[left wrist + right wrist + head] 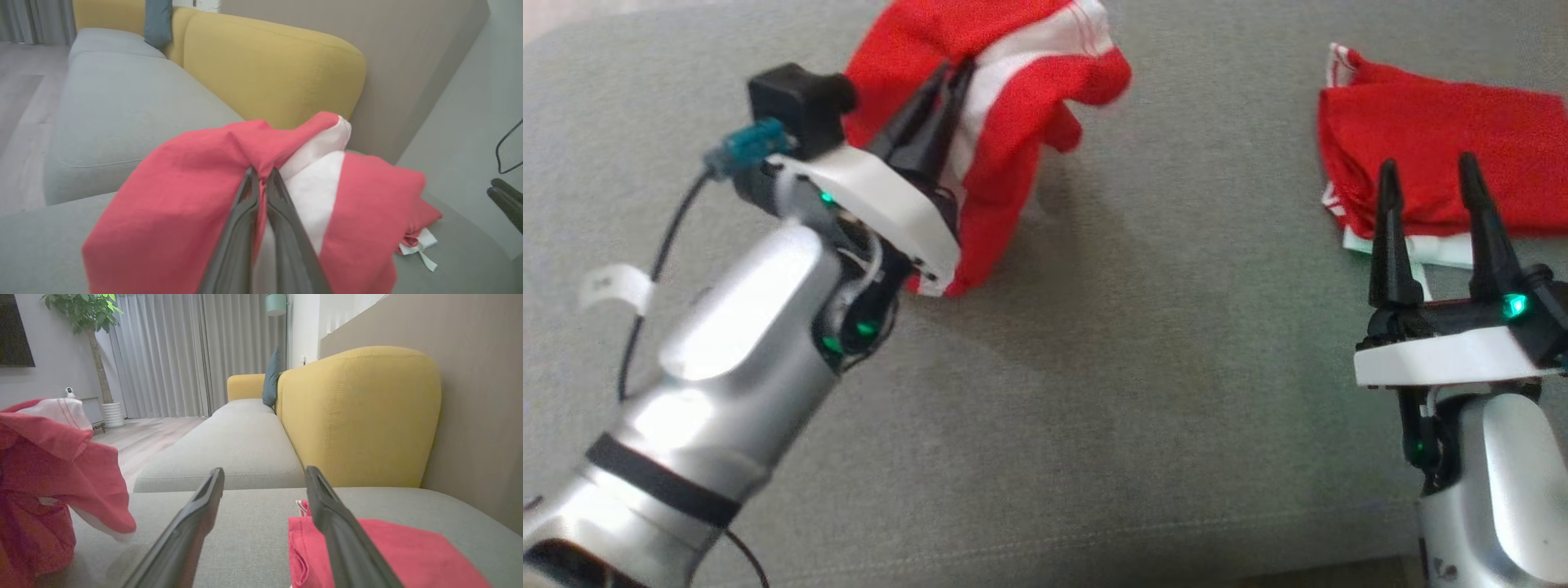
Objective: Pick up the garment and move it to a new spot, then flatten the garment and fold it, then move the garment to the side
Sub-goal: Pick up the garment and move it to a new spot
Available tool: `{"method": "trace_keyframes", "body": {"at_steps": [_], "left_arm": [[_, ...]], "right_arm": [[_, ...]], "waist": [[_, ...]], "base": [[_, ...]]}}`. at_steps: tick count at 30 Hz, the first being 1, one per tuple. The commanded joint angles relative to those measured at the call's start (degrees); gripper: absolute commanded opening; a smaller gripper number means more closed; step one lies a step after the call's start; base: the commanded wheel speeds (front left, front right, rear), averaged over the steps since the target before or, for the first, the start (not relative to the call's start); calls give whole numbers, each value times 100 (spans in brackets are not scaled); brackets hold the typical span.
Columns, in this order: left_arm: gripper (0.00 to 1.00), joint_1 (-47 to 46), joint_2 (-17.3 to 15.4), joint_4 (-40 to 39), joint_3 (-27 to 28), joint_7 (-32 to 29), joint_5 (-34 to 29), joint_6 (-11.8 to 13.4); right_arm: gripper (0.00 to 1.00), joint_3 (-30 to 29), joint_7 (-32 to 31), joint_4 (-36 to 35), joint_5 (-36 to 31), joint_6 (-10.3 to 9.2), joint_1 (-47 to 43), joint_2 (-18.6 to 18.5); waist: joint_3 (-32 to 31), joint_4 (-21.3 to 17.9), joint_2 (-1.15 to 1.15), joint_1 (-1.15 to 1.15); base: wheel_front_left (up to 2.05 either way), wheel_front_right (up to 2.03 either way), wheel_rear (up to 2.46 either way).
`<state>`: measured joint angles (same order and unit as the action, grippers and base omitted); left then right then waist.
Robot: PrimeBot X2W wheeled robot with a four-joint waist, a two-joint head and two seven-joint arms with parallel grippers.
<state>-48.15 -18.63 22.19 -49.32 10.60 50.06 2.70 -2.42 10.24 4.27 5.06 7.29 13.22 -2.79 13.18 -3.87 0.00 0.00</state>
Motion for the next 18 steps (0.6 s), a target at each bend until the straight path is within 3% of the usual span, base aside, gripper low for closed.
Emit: {"method": "trace_keyframes", "body": {"at_steps": [1, 8, 18], "left_arm": [[0, -189, -92, -218, 184, -1, -49, 80], [0, -178, 291, -352, -225, -74, -308, 220], [0, -306, 670, 501, -646, 81, -652, 83]], "right_arm": [[100, 138, 62, -177, 50, 20, 20, -9], [100, 136, 157, -132, 164, 20, 54, -9], [100, 148, 280, 7, 262, 20, 103, -9]], "waist": [[16, -146, 0, 0], [181, -536, 0, 0], [319, -819, 0, 0]], "base": [[0, 0, 0], [0, 0, 0], [0, 0, 0]]}}
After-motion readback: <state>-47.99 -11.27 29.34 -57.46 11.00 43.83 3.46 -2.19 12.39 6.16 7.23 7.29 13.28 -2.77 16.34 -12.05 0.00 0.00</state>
